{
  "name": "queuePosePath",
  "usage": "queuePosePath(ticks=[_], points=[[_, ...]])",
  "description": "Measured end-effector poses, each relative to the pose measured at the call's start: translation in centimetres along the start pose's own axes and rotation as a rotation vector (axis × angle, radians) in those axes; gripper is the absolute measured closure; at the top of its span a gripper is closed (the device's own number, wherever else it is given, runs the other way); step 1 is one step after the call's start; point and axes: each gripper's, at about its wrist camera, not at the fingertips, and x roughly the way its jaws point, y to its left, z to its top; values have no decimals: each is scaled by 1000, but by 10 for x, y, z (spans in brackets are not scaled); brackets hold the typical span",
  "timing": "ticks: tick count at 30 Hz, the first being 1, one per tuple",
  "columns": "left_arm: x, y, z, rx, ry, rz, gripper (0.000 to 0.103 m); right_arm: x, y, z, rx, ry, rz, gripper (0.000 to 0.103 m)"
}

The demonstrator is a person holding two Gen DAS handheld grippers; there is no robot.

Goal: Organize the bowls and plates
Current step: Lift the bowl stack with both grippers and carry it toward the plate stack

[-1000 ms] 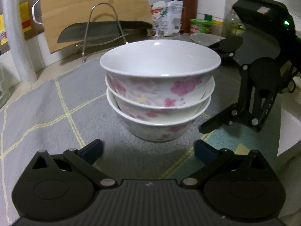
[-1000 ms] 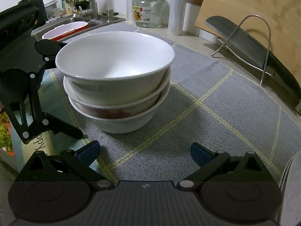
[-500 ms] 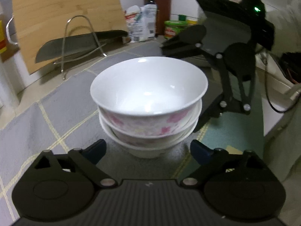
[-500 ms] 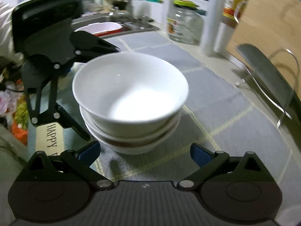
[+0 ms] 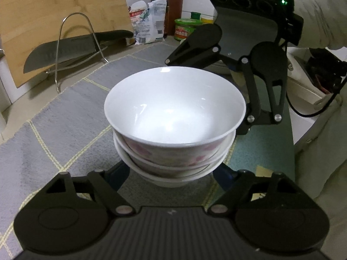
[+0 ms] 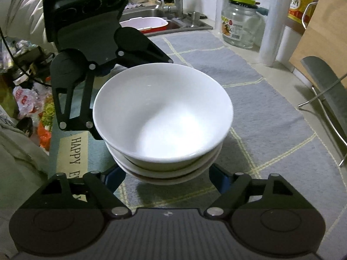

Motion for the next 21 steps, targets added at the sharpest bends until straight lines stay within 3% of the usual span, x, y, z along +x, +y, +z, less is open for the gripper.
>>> queuePosePath(ticks=[21], points=[[2,-3,5,27,22,14,20,-6,9,1,-9,7,-26,21]])
